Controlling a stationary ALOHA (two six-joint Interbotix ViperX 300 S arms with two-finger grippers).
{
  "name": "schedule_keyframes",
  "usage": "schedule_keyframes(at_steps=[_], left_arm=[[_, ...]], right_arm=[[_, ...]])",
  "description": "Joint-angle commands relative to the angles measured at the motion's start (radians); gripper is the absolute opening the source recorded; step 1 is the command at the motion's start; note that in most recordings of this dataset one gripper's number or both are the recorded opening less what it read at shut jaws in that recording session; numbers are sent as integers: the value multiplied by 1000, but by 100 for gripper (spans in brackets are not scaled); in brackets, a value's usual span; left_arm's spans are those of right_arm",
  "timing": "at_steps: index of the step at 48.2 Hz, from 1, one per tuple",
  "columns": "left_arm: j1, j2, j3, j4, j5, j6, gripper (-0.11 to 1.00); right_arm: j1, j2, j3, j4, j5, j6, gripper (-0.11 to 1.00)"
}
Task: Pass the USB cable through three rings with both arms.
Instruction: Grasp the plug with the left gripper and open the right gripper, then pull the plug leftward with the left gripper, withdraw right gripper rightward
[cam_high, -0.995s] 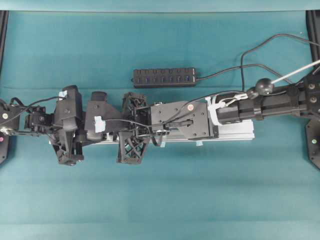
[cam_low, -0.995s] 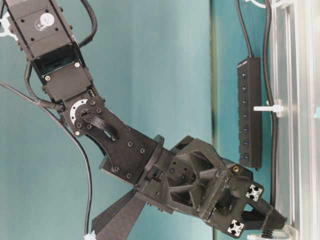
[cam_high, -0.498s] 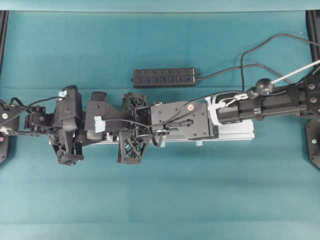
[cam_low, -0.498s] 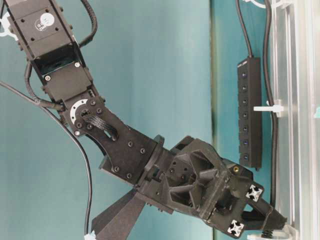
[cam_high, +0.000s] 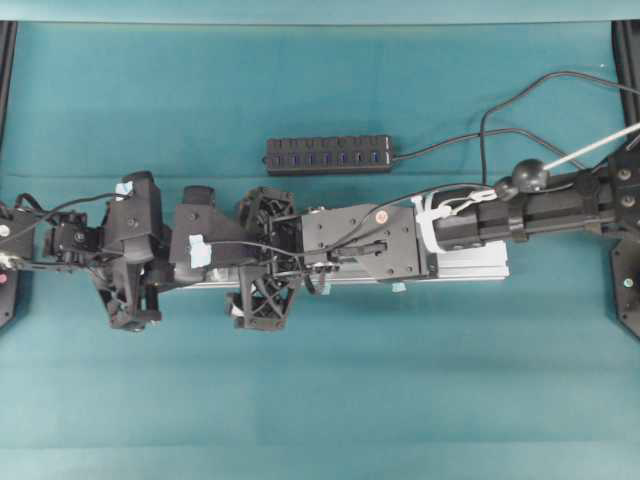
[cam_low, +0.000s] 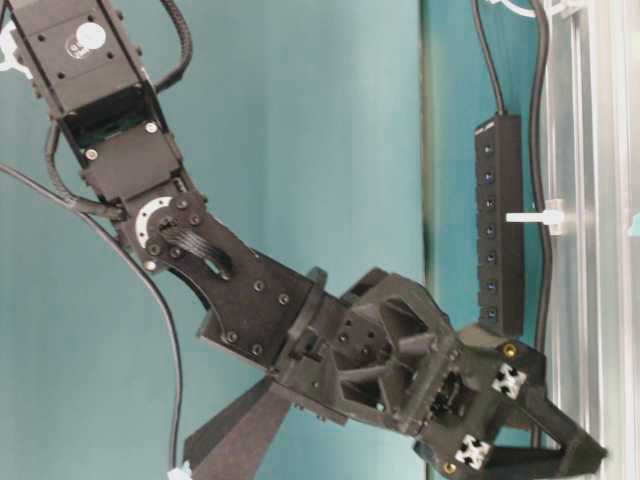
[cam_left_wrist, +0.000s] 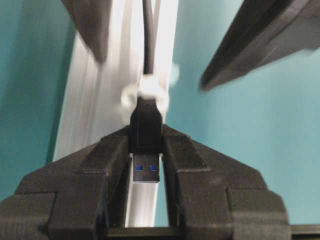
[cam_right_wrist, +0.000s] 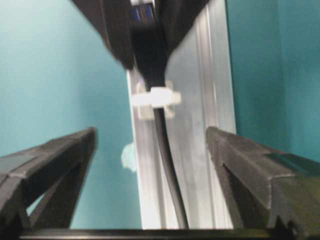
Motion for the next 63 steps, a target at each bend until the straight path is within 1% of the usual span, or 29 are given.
schedule_keyframes(at_steps=[1,10,24,32,46,56,63], left_arm=[[-6,-41,-2,2,18,0,21],[-6,-120,20,2,58,-3,21],[-8,-219,29,2,172,-3,21],[-8,-262,26,2,181,-5,21],[-8,-331,12,2,176,-5,21],[-8,-339,9,2,176,-5,21],[-9,-337,8,2,178,-3,21]], right_arm=[[3,-43,0,-5,2,9,87],[3,-84,35,-12,-2,8,83],[2,-178,158,-12,0,9,83],[0,-242,227,-12,-11,5,83],[-9,-360,357,-23,-97,0,83],[-15,-434,437,-101,-166,-18,83],[-20,-477,469,-109,-173,-17,83]])
